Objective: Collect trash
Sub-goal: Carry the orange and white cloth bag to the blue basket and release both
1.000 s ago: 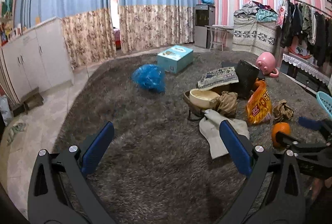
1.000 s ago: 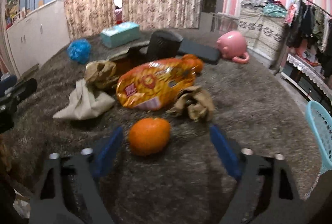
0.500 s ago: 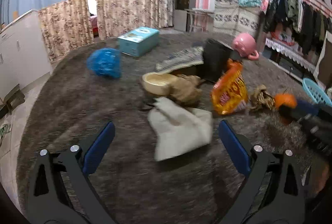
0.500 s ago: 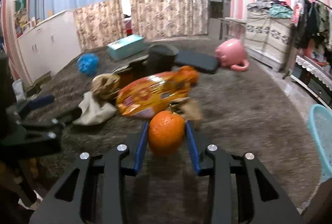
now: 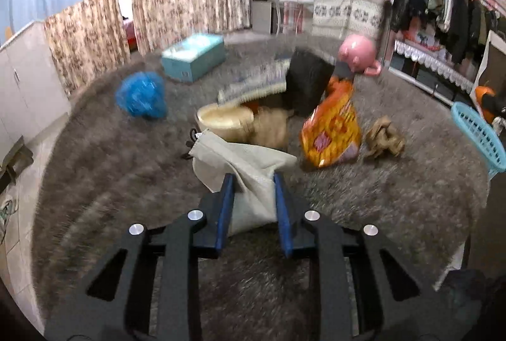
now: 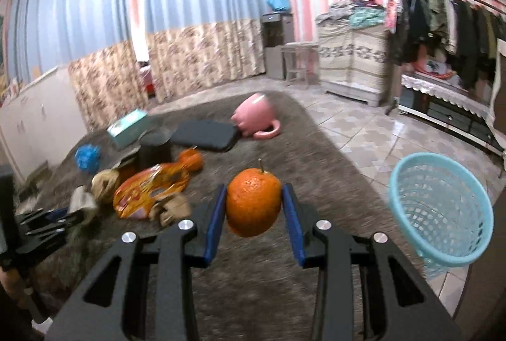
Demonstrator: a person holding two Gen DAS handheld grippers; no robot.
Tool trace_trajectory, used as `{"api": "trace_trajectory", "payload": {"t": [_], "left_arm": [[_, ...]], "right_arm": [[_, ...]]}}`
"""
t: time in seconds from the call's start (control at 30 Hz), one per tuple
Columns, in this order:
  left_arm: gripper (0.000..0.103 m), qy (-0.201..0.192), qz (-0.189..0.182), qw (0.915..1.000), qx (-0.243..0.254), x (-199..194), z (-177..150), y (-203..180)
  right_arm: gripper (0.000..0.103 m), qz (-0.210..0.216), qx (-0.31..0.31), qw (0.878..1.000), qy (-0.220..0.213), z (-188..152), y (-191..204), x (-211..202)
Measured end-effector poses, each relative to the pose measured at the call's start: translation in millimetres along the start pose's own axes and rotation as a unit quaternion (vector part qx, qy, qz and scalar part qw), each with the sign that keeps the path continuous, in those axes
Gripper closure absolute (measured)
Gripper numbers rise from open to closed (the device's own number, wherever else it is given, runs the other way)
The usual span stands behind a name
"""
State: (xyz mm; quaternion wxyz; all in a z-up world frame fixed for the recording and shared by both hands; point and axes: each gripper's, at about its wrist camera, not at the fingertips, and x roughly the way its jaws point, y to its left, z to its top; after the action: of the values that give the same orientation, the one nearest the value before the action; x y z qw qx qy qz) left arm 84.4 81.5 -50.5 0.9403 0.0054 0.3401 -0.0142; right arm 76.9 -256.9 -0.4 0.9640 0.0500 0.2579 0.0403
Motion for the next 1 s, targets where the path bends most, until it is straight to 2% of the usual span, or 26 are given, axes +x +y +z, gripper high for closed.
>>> {"api": "trace_trajectory", "payload": {"t": [0.17, 0.27, 0.43, 0.63, 0.77, 0.87, 1.0], "left_arm": [[0.079, -0.054, -0.007, 0.9985, 0.003, -35, 28, -5], [0.079, -0.072, -0.013, 0.9972, 0.013, -34, 51, -20], [0.079, -0.102, -0.059, 0.9929, 0.017, -20, 93, -69], [0.079, -0.121, -0.122, 0.984, 0.048, -2, 122, -154], [0.079, -0.123, -0.171, 0.974, 0.084, 9, 128, -223], [0.079, -0.112, -0.199, 0.9667, 0.115, 22, 118, -275], [0.078, -0.078, -0.242, 0.9562, 0.146, 44, 104, -335]], "right_arm": [[0.066, -0.035, 0.034, 0.999, -0.016, 11, -34, -9], [0.066, -0.067, 0.04, 0.996, -0.031, 23, -52, -17], [0.066, -0.134, 0.046, 0.989, -0.045, 47, -91, -31], [0.066, -0.218, 0.073, 0.973, -0.029, 64, -158, -27], [0.066, -0.259, 0.091, 0.962, -0.009, 48, -199, -13], [0.066, -0.263, 0.114, 0.958, 0.003, 33, -221, -8], [0.066, -0.285, 0.129, 0.95, 0.001, 30, -245, -13]]}}
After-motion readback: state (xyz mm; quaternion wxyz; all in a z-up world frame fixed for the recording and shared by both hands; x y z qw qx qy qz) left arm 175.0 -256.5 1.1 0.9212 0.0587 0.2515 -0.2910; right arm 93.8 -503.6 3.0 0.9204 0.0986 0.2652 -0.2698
